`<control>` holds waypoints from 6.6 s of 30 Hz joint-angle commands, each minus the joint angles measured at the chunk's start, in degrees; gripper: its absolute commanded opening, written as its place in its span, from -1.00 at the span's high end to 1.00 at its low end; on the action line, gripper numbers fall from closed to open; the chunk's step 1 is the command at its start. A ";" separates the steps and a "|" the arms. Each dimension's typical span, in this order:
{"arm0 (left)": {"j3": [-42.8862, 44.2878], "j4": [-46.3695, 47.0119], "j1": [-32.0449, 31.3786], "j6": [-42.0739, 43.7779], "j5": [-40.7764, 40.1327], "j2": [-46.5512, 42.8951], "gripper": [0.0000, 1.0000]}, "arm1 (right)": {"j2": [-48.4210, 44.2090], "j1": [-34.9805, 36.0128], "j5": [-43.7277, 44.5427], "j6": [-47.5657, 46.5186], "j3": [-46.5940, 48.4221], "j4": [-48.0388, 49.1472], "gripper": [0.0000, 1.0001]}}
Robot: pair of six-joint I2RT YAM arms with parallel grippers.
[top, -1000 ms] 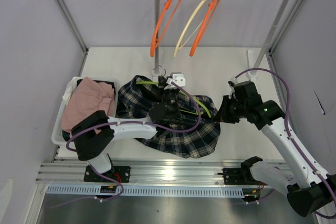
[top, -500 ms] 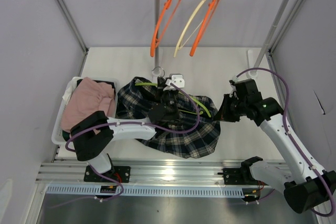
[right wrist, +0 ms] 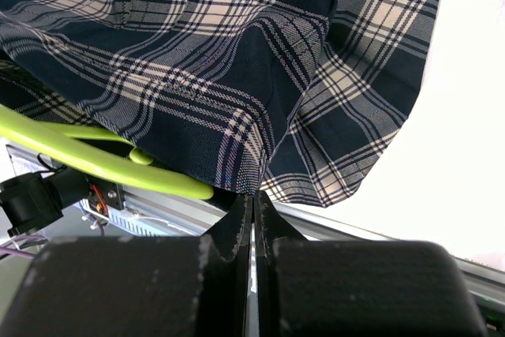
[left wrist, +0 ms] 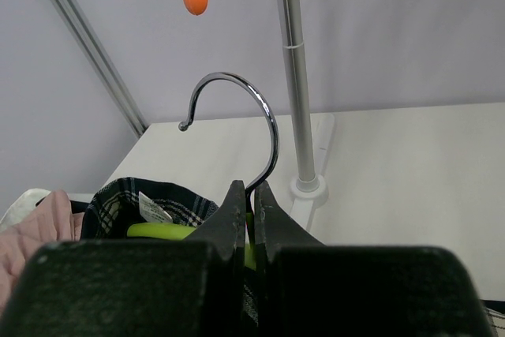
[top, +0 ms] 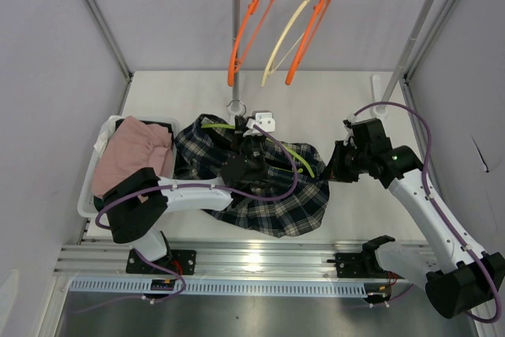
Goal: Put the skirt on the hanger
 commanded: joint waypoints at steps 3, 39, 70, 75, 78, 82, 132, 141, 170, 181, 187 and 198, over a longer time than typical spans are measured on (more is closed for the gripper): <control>-0.62 22.69 1.31 4.45 1.63 -3.26 1.00 | 1.27 -0.78 0.85 -0.76 -0.42 0.96 1.00; 1.05 22.69 2.36 5.32 2.24 0.26 1.00 | -2.42 1.59 -2.13 1.26 7.66 -2.99 1.00; 1.22 -4.16 -8.36 -15.36 4.52 -11.32 1.00 | 7.94 8.80 4.53 6.63 29.71 -2.63 1.00; 2.80 -34.76 -6.60 -42.83 15.07 -21.36 1.00 | 12.60 8.80 6.21 4.51 38.85 -5.80 1.00; 3.86 -40.84 -6.51 -44.59 21.30 -22.67 1.00 | 14.71 8.89 6.12 4.34 42.46 -6.25 1.00; 6.40 -50.67 -5.29 -50.04 31.40 -25.22 1.00 | 17.00 11.26 8.31 4.51 46.50 -6.77 1.00; 30.15 -76.53 -0.36 -66.04 68.25 -12.56 1.00 | 15.44 17.76 13.95 -5.05 44.33 -3.09 1.00; 27.06 -74.77 1.48 -66.22 74.49 -14.86 1.00 | 4.36 18.82 12.54 -12.35 26.75 9.56 0.92; 24.86 -75.57 5.79 -66.92 79.32 -18.11 1.00 | -7.08 20.67 10.78 -25.72 13.38 10.01 -0.09; 25.74 -75.48 5.97 -67.10 79.59 -17.58 1.00 | -6.55 20.76 10.87 -24.32 12.67 9.40 0.68; 27.41 -75.74 6.14 -66.66 78.89 -17.49 0.98 | -8.13 20.76 13.33 -21.16 14.16 8.26 1.00; 36.28 -81.36 7.37 -64.81 70.03 -16.62 -0.20 | -8.31 20.76 22.11 -18.17 21.10 0.88 1.00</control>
